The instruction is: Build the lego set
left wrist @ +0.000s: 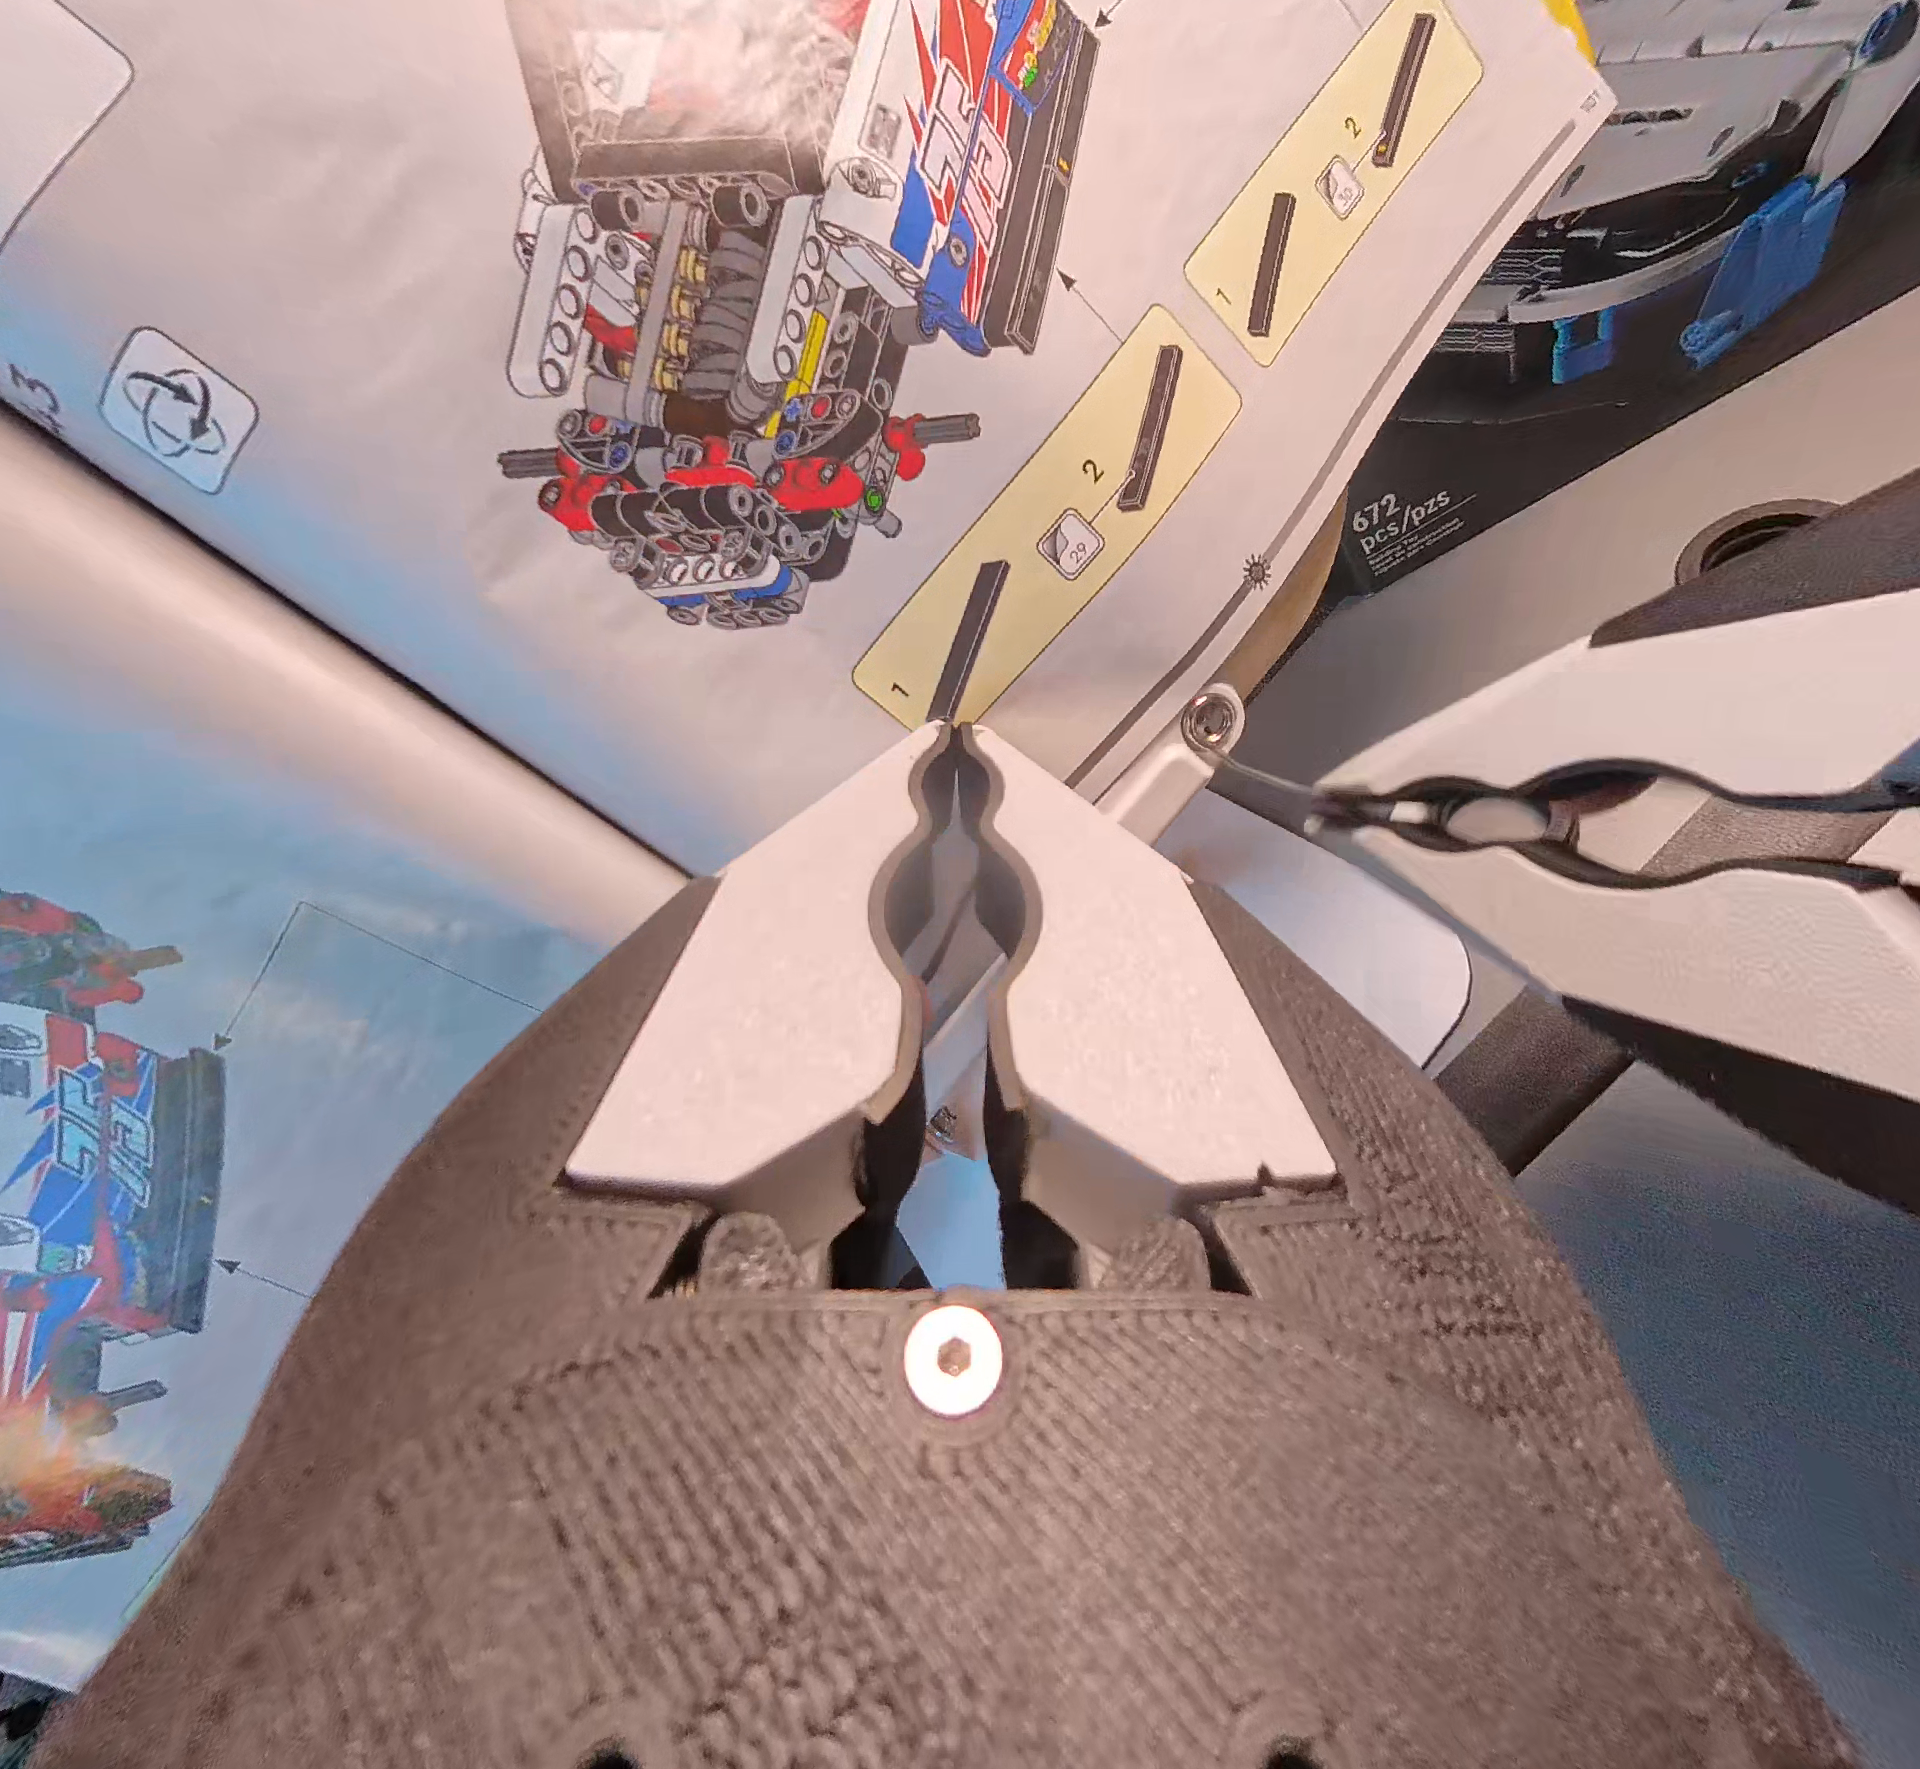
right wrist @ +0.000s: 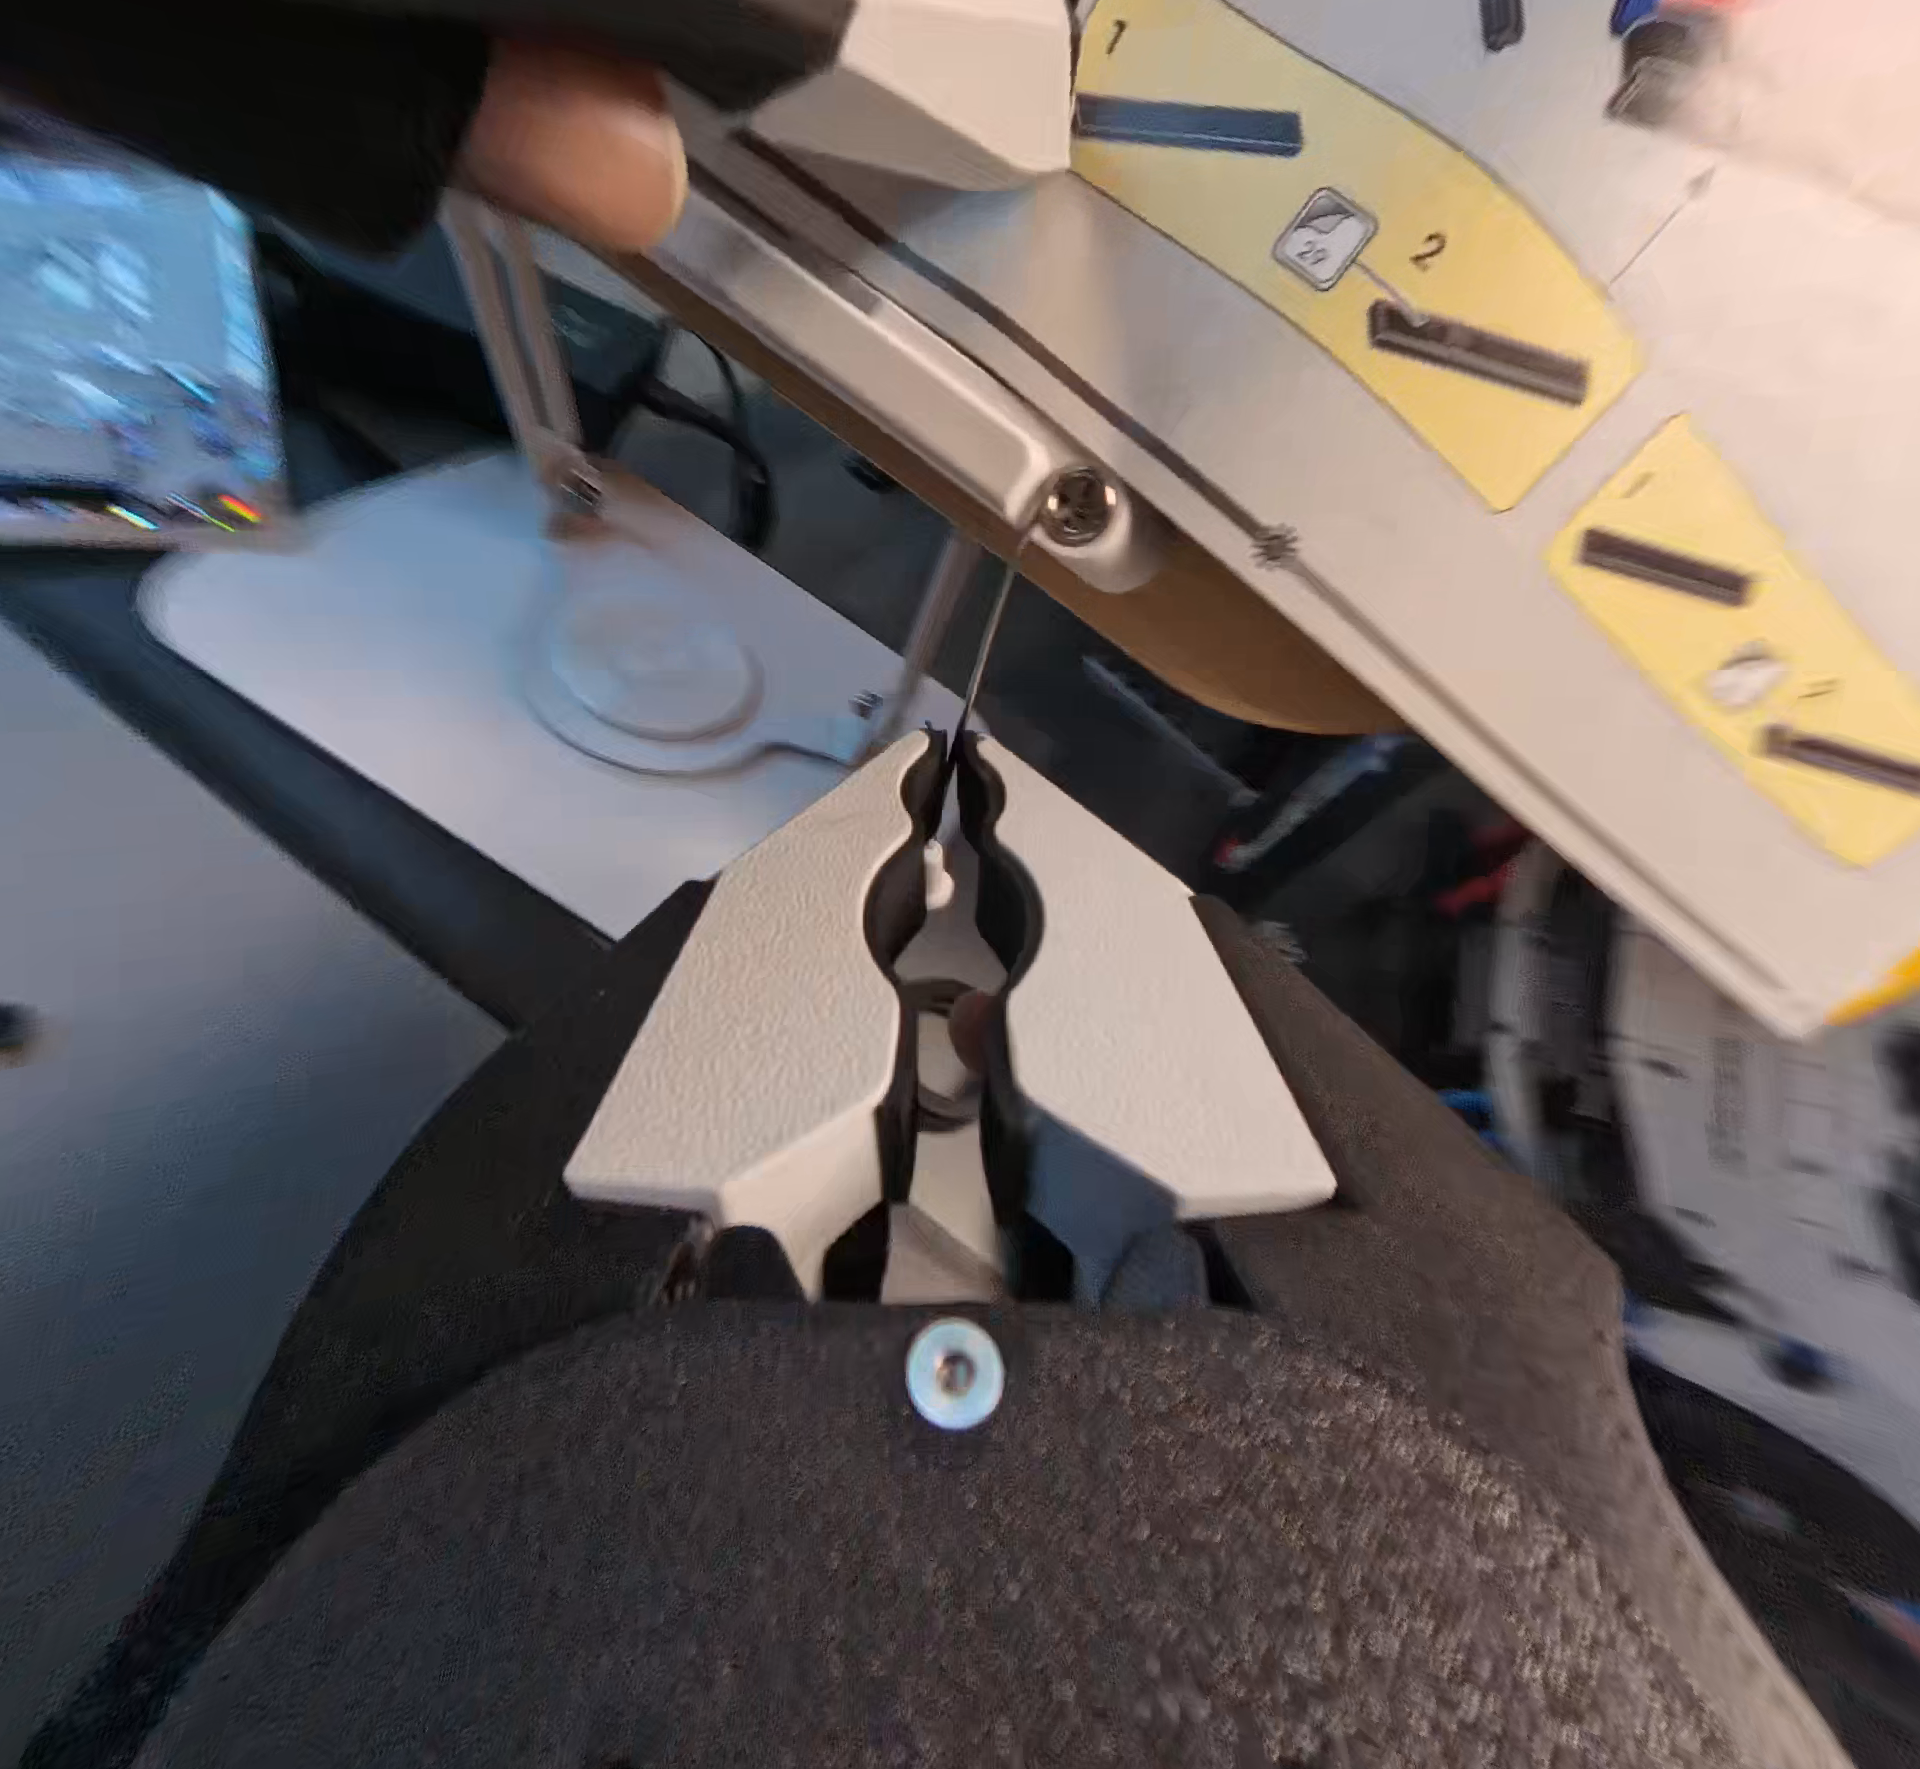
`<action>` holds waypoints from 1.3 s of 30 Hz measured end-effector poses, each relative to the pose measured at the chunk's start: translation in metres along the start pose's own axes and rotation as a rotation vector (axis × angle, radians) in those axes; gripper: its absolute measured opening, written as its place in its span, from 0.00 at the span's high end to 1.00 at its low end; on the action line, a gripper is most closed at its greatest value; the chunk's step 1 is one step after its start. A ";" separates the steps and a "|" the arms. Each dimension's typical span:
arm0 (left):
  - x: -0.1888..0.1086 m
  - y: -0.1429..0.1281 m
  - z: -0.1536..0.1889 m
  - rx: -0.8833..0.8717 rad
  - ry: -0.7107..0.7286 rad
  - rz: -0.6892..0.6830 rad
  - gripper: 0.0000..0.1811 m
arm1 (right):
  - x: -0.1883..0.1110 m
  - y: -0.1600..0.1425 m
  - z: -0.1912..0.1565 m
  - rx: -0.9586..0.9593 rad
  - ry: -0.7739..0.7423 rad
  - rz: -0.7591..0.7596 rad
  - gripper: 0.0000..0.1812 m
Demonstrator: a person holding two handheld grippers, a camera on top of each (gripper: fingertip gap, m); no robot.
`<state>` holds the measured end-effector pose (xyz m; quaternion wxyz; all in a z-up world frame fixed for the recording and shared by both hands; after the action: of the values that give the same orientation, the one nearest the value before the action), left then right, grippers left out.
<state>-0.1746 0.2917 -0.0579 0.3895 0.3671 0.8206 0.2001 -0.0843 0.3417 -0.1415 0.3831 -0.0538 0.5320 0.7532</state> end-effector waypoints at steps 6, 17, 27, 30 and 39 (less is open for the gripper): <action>0.007 0.005 -0.006 -0.105 -0.091 -0.041 1.00 | -0.037 0.019 0.017 -0.747 -0.596 -0.120 1.00; 0.004 -0.002 -0.009 -0.148 -0.144 0.012 1.00 | -0.040 0.061 0.034 -0.560 -0.523 0.034 0.77; -0.002 -0.014 -0.013 -0.190 -0.212 0.138 1.00 | -0.027 0.071 0.046 0.056 0.100 0.167 1.00; -0.010 -0.028 -0.024 -0.316 -0.255 0.239 1.00 | -0.026 0.079 0.028 -0.290 -0.082 0.157 1.00; -0.017 -0.061 -0.036 -0.461 -0.265 0.268 1.00 | -0.025 0.082 0.017 -0.513 -0.070 0.176 1.00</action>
<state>-0.2225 0.2374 -0.0653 0.5366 0.3972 0.6396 0.3811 -0.1132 0.3313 -0.0595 0.3080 -0.0764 0.3128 0.8952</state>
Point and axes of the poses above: each gripper's, where its closed fingertips meet, x out along the fingers, y out of its top, z = x × y across the jaws, the point moved 10 cm from there along -x, back along the fingers, and after that the axes turned 15 degrees about -z, right-handed, at the moved point
